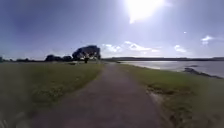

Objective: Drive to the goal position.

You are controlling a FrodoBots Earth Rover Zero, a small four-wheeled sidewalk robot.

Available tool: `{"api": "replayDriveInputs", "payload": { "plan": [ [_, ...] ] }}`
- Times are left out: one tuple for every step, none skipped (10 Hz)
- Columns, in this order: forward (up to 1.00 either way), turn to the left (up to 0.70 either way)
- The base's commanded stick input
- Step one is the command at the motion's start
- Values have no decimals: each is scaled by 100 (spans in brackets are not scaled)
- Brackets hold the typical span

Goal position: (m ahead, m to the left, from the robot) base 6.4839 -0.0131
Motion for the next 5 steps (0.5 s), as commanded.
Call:
{"api": "replayDriveInputs", "payload": {
  "plan": [
    [70, 5],
    [70, 5],
    [70, 5],
    [70, 5],
    [70, 5]
  ]
}}
